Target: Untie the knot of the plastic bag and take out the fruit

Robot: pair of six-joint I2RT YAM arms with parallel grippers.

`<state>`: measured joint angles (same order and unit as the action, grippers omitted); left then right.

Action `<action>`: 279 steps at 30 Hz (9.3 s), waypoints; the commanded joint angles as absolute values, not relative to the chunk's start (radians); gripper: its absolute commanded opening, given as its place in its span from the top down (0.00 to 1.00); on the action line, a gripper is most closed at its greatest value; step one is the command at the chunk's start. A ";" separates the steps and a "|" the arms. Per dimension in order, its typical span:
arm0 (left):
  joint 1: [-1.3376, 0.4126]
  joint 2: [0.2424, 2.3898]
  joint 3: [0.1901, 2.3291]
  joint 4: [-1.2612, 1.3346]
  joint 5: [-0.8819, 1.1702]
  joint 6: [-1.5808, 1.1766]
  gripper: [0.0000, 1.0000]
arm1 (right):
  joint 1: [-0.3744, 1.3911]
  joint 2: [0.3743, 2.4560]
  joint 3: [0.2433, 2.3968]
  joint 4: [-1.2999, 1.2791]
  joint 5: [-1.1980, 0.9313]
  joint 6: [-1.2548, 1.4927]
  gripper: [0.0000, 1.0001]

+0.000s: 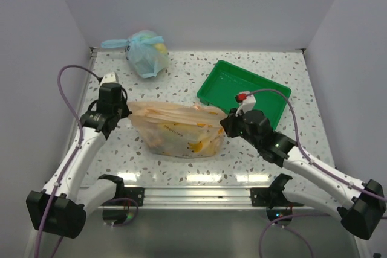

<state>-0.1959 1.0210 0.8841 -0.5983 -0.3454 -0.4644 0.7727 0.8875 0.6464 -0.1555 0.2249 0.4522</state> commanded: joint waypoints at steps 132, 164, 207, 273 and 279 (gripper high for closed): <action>-0.444 0.956 0.741 -0.773 -0.506 -0.766 1.00 | 0.683 1.106 0.689 -0.391 0.135 0.653 1.00; -0.318 0.976 0.838 -0.701 0.055 -0.509 1.00 | 0.931 1.535 1.579 -0.733 0.024 -0.074 0.19; -0.318 0.839 0.744 -0.724 0.072 -0.615 1.00 | 1.075 1.505 1.174 -0.643 0.164 0.198 0.49; -0.318 0.762 0.603 -0.670 0.222 -0.629 1.00 | 1.038 1.379 1.129 -0.505 0.322 0.482 0.20; -0.318 0.761 0.604 -0.673 0.216 -0.627 1.00 | 1.052 1.446 1.117 -0.459 0.279 0.511 0.31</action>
<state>-0.3225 0.7734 0.6044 -0.6788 0.2092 -0.6342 1.0447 1.4166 1.1019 -0.4931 0.2714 0.4767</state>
